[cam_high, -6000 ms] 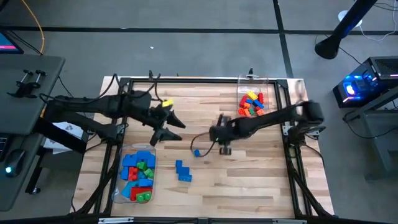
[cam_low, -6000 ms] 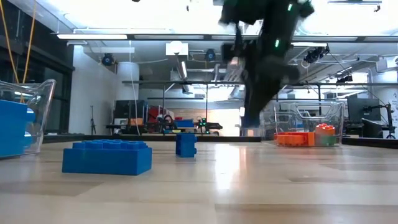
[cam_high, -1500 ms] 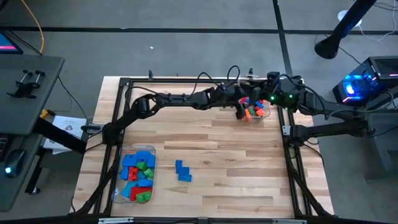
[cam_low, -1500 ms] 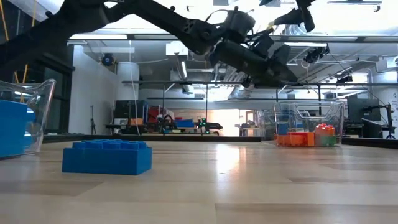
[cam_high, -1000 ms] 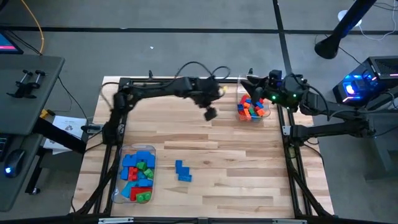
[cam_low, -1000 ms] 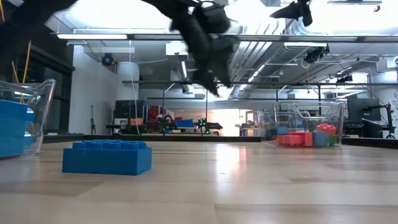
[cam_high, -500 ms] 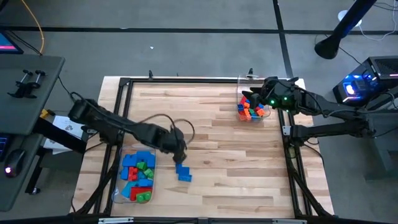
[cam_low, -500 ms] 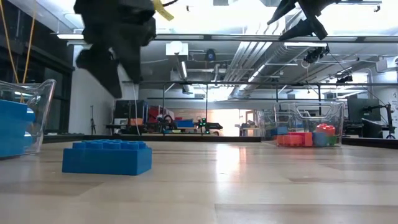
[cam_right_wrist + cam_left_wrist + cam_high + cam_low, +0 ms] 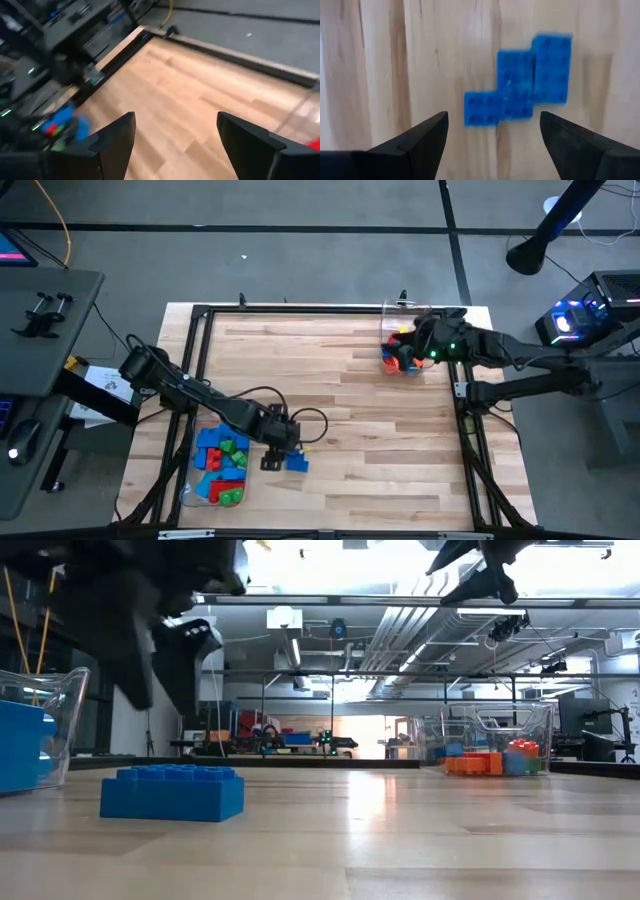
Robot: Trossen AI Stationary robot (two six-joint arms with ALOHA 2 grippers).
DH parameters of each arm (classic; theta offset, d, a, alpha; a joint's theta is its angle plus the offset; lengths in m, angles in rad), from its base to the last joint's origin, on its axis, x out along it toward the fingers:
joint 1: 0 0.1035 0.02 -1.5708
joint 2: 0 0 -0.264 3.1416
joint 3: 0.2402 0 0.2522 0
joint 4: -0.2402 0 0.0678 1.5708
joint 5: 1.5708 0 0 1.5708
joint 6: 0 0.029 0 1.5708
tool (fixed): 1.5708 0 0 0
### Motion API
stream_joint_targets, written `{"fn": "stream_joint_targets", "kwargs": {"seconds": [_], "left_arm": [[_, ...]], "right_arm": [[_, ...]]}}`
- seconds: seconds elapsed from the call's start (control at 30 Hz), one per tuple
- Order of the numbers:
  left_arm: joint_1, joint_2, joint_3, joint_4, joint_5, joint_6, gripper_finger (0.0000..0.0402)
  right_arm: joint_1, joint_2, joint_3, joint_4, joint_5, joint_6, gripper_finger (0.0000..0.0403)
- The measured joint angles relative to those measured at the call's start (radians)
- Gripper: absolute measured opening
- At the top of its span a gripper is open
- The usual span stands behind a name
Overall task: Sort blocks by size
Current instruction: Put the small blue game piece into the top transparent bin
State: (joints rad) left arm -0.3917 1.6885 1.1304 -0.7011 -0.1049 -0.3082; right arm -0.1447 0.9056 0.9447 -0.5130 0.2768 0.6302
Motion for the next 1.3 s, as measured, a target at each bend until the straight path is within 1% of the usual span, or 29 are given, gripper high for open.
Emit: {"fn": "stream_joint_targets", "kwargs": {"seconds": [0.1,0.17,0.23,0.3,0.37,0.4,0.43,0.5,0.57,0.6,0.63,0.7,0.77,0.87,1.0,1.1,1.3], "left_arm": [[0.022,-0.005,-0.032,0.080,0.004,-0.038,0.0284],[0.038,-0.003,-0.052,0.081,0.001,-0.046,0.0257],[0.051,-0.002,-0.064,0.082,-0.011,-0.046,0.0208],[0.061,-0.003,-0.067,0.082,-0.010,-0.023,0.0139],[0.064,-0.003,-0.067,0.079,-0.010,0.029,0.0055],[0.065,-0.003,-0.067,0.081,-0.010,0.051,0.0028],[0.065,-0.003,-0.067,0.086,-0.010,0.064,0.0018],[0.060,-0.003,-0.067,0.101,-0.011,0.100,0.0015],[0.048,-0.003,-0.067,0.120,-0.004,0.155,0.0005],[0.043,-0.003,-0.068,0.140,0.015,0.180,0.0003],[0.039,-0.003,-0.071,0.168,0.041,0.202,0.0003],[0.032,-0.004,-0.085,0.201,0.076,0.217,0.0001],[0.028,-0.006,-0.103,0.199,0.080,0.216,0.0001],[0.033,-0.021,-0.141,0.205,0.078,0.189,0.0000],[0.043,-0.025,-0.173,0.210,0.076,0.141,0.0000],[0.050,-0.025,-0.188,0.259,0.081,0.127,0.0000],[0.083,-0.025,-0.189,0.262,0.096,0.101,0.0000]], "right_arm": [[0.094,0.019,0.000,0.005,0.010,0.059,0.0277],[0.180,0.035,0.000,0.007,0.046,0.120,0.0277],[0.280,0.058,0.000,0.012,0.124,0.189,0.0276],[0.389,0.088,0.000,0.022,0.237,0.262,0.0268],[0.496,0.129,0.000,0.026,0.349,0.350,0.0244],[0.544,0.154,0.000,0.026,0.400,0.404,0.0225],[0.589,0.182,0.000,0.026,0.441,0.463,0.0202],[0.670,0.246,0.000,0.026,0.504,0.608,0.0137],[0.735,0.319,0.000,0.031,0.541,0.763,0.0055],[0.763,0.362,0.000,0.045,0.553,0.832,0.0028],[0.787,0.403,0.000,0.067,0.561,0.892,0.0018],[0.822,0.481,0.000,0.113,0.555,0.993,0.0018],[0.847,0.547,0.005,0.140,0.544,1.070,0.0008],[0.867,0.623,0.031,0.145,0.551,1.125,0.0005],[0.867,0.664,0.055,0.146,0.541,1.119,0.0002],[0.867,0.666,0.056,0.147,0.542,1.096,0.0001],[0.867,0.666,0.056,0.143,0.533,1.044,0.0001]]}}
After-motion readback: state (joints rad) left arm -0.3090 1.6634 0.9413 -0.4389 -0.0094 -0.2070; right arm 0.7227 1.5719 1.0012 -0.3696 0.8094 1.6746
